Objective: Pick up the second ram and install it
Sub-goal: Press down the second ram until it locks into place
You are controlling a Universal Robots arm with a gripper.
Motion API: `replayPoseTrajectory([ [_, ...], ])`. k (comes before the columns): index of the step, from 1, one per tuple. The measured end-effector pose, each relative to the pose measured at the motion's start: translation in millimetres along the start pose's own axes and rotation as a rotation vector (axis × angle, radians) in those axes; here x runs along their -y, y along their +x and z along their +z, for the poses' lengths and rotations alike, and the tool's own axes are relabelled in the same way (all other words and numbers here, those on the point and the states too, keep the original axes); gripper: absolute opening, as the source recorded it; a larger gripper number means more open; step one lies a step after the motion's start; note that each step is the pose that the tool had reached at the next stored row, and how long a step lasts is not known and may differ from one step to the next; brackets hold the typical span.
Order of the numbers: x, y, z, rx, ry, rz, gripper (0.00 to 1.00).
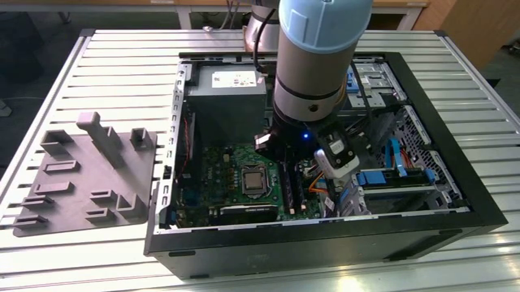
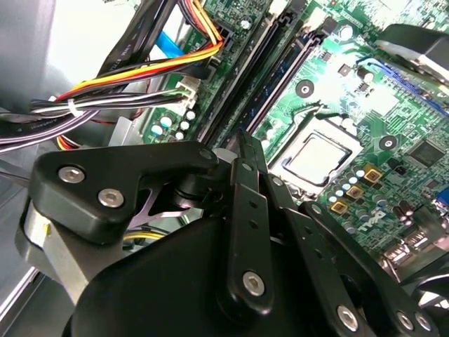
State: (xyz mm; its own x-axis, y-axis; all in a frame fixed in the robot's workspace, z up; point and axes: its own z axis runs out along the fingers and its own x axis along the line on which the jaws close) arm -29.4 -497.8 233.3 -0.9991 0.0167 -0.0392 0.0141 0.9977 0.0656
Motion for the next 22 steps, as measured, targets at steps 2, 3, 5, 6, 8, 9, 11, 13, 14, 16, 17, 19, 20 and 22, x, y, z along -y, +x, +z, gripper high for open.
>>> replayPoseTrajectory([
  [2,0.6,0.0,0.0,0.0001,-0.0001,0.000,0.11],
  [3,0.9,0.0,-0.1,0.0000,0.0000,0.000,0.11],
  [5,1.6,0.0,-0.1,0.0000,0.0000,0.000,0.11],
  [6,2.0,0.0,-0.2,0.0000,0.0001,0.000,0.11],
  [8,2.7,-0.1,-0.2,0.0000,0.0001,0.000,0.11],
  [9,3.1,-0.1,-0.2,0.0000,0.0001,0.000,0.11],
  [11,3.9,-0.1,-0.2,0.0000,0.0000,0.000,0.11],
  [13,4.7,-0.1,-0.3,0.0000,0.0000,0.000,0.11],
  [14,5.0,-0.1,-0.4,0.0000,0.0001,0.000,0.11],
  [16,5.7,-0.1,-0.4,0.0000,0.0000,0.000,0.11],
  [17,6.0,-0.1,-0.4,0.0000,0.0001,0.000,0.11],
  [19,6.6,-0.1,-0.5,0.0000,0.0002,0.000,0.11],
  [20,6.9,-0.1,-0.5,0.0000,0.0001,0.000,0.11],
  [22,7.7,-0.1,-0.5,0.0000,0.0001,0.000,0.11],
])
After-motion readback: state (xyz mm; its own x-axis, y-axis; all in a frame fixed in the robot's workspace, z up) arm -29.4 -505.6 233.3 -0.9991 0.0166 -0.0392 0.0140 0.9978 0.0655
